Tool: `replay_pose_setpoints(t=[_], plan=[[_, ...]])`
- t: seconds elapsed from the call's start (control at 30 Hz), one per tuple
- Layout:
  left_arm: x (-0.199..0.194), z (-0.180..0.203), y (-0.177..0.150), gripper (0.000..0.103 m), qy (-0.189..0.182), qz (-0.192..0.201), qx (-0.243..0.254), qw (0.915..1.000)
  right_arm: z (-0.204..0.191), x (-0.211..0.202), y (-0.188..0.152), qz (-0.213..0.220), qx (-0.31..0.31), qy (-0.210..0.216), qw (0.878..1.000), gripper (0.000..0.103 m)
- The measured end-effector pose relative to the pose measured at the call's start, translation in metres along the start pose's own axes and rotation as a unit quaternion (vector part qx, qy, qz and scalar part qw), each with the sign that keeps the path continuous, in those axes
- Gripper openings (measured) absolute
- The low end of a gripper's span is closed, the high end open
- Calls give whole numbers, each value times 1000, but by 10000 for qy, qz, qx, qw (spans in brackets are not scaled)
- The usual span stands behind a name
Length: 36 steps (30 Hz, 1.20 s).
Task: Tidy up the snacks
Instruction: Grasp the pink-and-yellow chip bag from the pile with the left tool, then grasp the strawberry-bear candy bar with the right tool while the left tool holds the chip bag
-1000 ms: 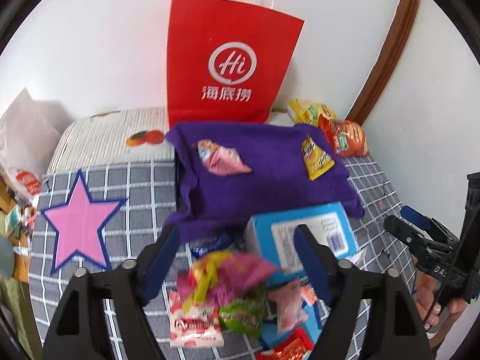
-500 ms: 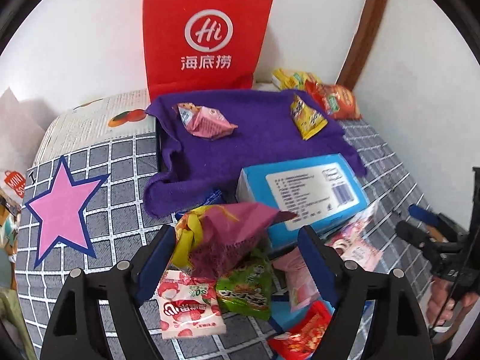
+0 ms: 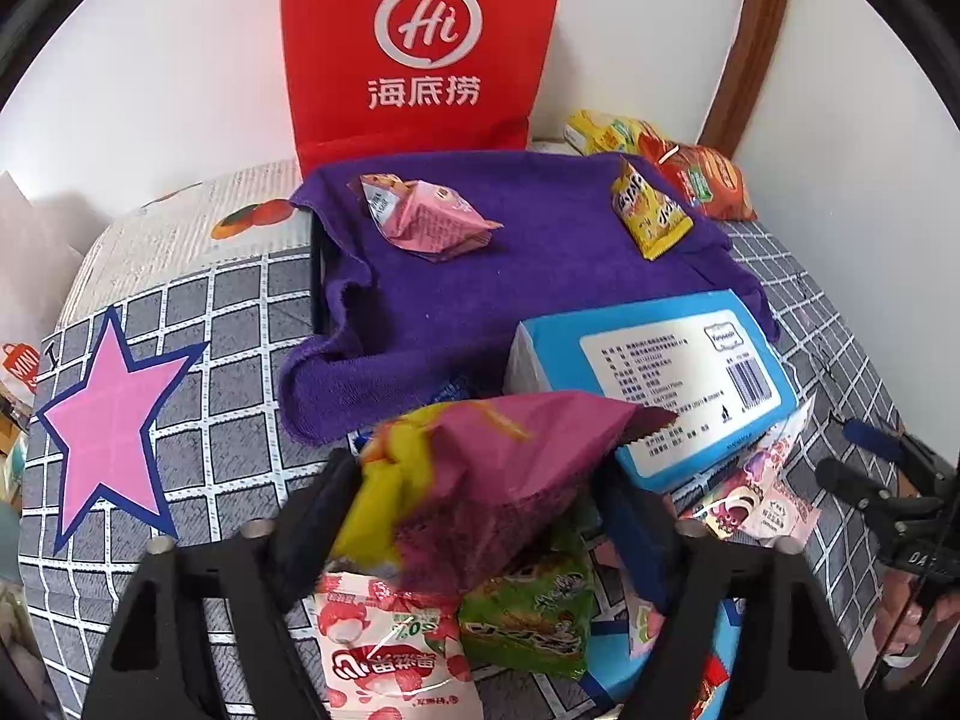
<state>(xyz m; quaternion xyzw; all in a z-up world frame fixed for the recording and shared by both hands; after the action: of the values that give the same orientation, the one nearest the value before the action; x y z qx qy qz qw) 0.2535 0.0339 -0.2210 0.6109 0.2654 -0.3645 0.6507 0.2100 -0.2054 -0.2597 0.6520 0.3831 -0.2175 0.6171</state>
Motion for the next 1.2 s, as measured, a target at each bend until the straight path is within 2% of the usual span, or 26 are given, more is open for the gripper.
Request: replay_pose_setpoints(t=[0.17,0.37,0.4,0.53,0.67,0.73,0.87,0.97,1.1,1.2], plan=[[-3,-5,1,61,-279,-7,-175,9995,-10,10,1,-30,12,243,9997,90],[-12,-7,1,61,-409,18,-259,9988,-20,29,8,-92,28,460,9989,90],[-14,-7,0,61,-409,22,-255,9988,-20,33,9,-109,93,529,9985,87],[-19,-5,-2,60,-367,23,-212,9991,-20,38,8,-224,349,854,9955,56],[-24,-3,-5,58,-366,23,-204,9991,-17,24,3,-126,492,977,9939,38],[-26,-2,-6,58,-360,39,-211,9991,-16,14,1,-62,533,1065,9929,35],[-35,4,-8,58,-369,99,-212,9990,-8,-12,-4,160,608,958,9934,29],[-42,9,-10,58,-369,143,-201,9990,-6,-33,-16,181,759,1212,9896,19],[-49,14,-13,58,-383,196,-200,9989,-2,-45,-37,110,700,1103,9914,19],[-53,18,-16,58,-402,210,-211,9987,-5,-48,-58,-106,629,1137,9915,19]])
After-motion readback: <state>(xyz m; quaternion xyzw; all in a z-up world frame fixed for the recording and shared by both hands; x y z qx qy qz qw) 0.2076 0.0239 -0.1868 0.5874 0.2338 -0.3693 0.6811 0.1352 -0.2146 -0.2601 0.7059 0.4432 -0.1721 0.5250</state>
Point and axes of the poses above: each gripper's, at about its wrist camera, not at the fingertips, and x roughly the way its jaws point, z to its right, y to its top, the point moved 9 cm from there along x, roughly the way its jaws point, and after that the axes turned 3 degrees about -x, right-handed, at the moved point
